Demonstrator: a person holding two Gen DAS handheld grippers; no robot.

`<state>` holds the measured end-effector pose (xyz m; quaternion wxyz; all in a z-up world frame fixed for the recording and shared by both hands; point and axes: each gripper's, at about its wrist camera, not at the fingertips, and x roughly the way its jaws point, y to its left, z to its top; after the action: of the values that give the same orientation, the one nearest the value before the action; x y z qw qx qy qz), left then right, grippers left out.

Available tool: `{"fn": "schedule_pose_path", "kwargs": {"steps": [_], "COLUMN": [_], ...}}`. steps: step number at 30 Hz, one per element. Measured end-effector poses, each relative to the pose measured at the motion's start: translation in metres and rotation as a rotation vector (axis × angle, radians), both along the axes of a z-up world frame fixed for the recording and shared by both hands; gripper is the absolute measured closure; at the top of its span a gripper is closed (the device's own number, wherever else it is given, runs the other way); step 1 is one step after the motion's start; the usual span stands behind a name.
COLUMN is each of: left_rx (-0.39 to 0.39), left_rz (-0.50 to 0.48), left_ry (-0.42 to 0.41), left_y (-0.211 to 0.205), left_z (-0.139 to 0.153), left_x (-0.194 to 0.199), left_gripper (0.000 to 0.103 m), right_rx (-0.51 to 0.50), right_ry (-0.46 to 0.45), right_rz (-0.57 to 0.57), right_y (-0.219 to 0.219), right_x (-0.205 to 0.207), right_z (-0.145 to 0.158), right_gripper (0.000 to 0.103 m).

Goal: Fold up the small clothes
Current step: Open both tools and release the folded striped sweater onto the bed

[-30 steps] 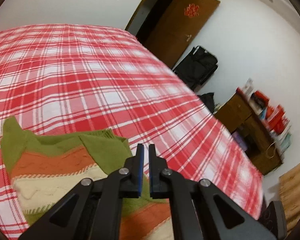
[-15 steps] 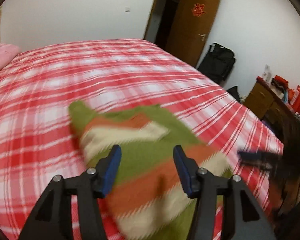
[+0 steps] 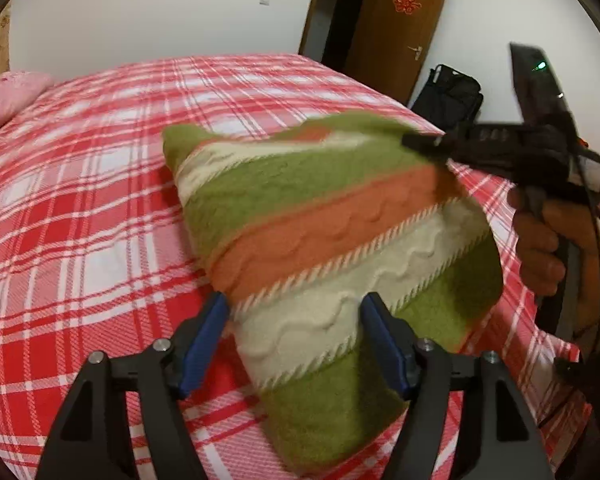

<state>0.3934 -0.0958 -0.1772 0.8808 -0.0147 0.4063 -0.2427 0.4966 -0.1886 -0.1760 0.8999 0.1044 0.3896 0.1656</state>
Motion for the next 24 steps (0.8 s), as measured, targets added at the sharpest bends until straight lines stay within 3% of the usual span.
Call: {"fn": "schedule_pose_path", "kwargs": {"steps": [3, 5, 9, 10, 12, 13, 15, 17, 19, 22, 24], "left_rx": [0.006, 0.000, -0.018, -0.021, -0.016, -0.018, -0.016, -0.020, -0.008, 0.031, 0.066], "left_rz": [-0.011, -0.012, -0.006, -0.008, 0.004, 0.015, 0.037, 0.063, 0.098, 0.110, 0.116], "left_ry": [0.047, 0.086, 0.092, 0.085, 0.052, 0.025, -0.023, -0.060, -0.076, -0.021, 0.014], "left_y": [-0.007, -0.009, -0.008, -0.007, -0.004, -0.001, 0.004, 0.008, 0.011, 0.006, 0.002], "left_z": [-0.012, -0.020, -0.020, -0.016, -0.004, 0.003, 0.015, 0.022, 0.022, 0.005, -0.008], "left_x": [0.005, 0.007, 0.002, 0.000, -0.005, -0.008, -0.016, -0.020, -0.021, -0.013, -0.012], "left_gripper": [0.024, 0.024, 0.025, 0.025, 0.025, 0.025, 0.022, 0.014, 0.010, 0.010, 0.010], "right_rx": [-0.046, -0.082, -0.056, -0.036, -0.076, -0.080, -0.069, -0.040, -0.004, -0.010, -0.067], "right_ry": [0.119, 0.183, 0.140, 0.144, 0.101, 0.077, 0.016, -0.042, -0.083, -0.056, -0.036], "right_rz": [-0.074, -0.058, -0.076, -0.083, -0.116, -0.119, -0.104, -0.049, 0.084, 0.257, 0.286], "right_y": [-0.012, -0.012, -0.020, -0.025, -0.030, -0.033, -0.034, -0.025, -0.003, 0.031, 0.044], "right_x": [0.022, 0.027, 0.017, 0.014, 0.004, -0.002, -0.020, -0.039, -0.058, -0.078, -0.080], "right_z": [-0.034, -0.059, -0.057, -0.052, -0.036, -0.028, -0.009, 0.011, 0.021, 0.012, -0.004], "right_gripper": [0.098, 0.098, 0.094, 0.090, 0.048, 0.042, 0.041, 0.041, 0.041, 0.041, 0.041]}}
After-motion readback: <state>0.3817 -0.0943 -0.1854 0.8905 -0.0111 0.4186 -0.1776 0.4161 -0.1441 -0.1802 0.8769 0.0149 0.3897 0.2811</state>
